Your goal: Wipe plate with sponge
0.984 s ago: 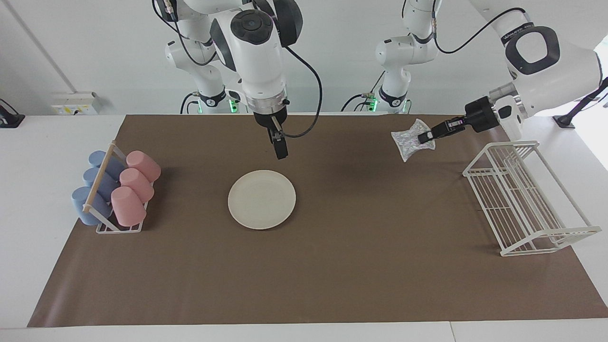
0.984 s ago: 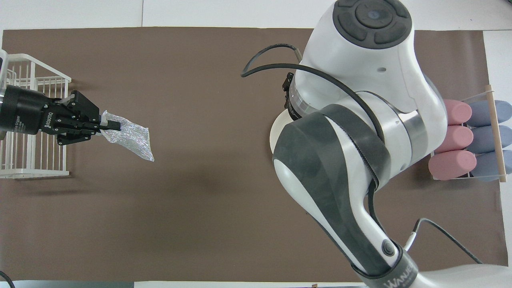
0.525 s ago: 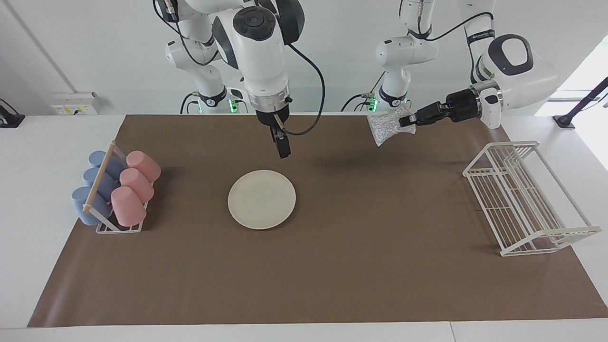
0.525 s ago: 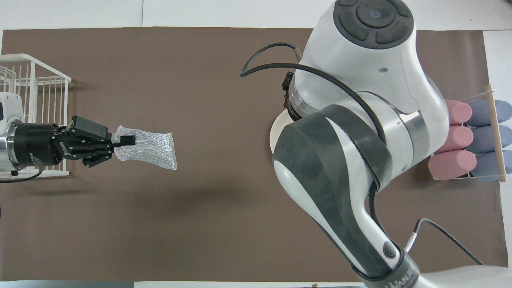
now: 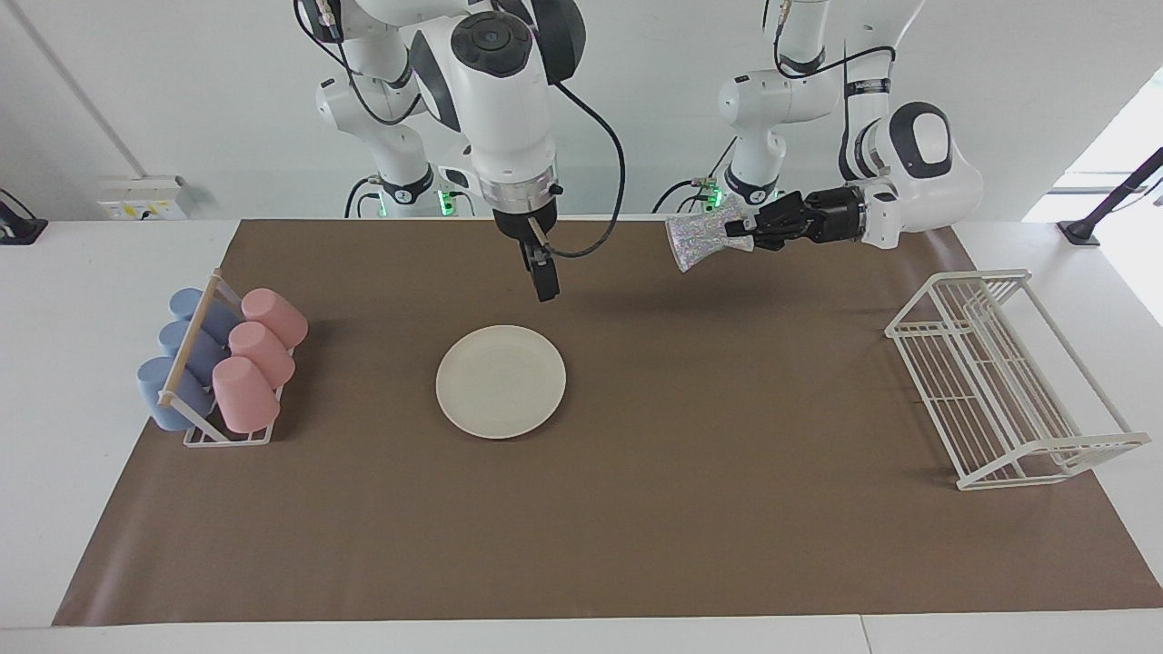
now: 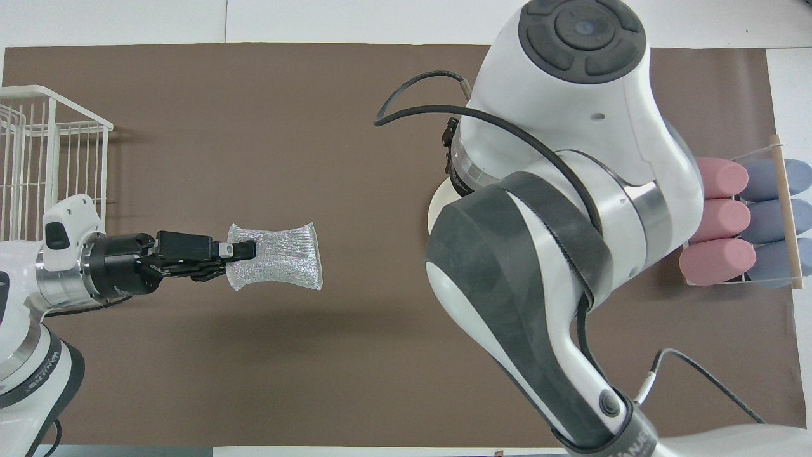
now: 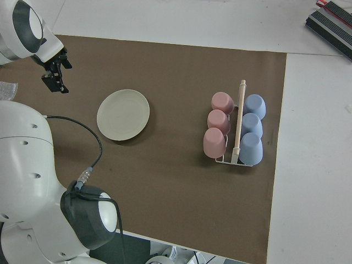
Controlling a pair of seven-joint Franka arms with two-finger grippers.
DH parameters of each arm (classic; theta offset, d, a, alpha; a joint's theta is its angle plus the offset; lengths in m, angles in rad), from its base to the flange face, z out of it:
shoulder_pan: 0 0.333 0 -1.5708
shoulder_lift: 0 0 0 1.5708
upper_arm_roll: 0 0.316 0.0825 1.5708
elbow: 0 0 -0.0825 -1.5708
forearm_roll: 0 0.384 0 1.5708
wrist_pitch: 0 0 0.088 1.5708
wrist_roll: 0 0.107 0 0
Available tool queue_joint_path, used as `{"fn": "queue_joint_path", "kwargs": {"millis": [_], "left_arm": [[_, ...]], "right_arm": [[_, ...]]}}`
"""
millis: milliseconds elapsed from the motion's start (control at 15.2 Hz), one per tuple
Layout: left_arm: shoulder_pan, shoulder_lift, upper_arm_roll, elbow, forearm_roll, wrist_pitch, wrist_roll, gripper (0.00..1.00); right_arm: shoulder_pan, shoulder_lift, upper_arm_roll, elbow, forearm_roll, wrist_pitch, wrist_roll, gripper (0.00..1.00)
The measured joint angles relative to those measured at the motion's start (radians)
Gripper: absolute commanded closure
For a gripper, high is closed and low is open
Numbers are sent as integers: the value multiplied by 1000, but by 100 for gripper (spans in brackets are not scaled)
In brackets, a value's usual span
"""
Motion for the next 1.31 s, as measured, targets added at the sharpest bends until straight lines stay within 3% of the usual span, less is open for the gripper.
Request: {"fn": "queue_joint_path", "kwargs": {"millis": [328, 721, 1115, 1311], "left_arm": [[-3, -24, 5, -64, -54, -39, 91, 100], [-57, -26, 1, -72, -91, -46, 130, 100], [-85, -26, 1, -72, -112, -44, 132, 100], [-89, -26, 1, -72, -113, -44, 133, 100]], "right_arm": [[47, 0, 3, 0, 20, 12, 111, 0], [191, -4, 9, 10, 35, -16, 306, 0], [277, -5, 12, 14, 45, 125, 418, 0], [286, -3, 12, 7, 50, 134, 418, 0]]}}
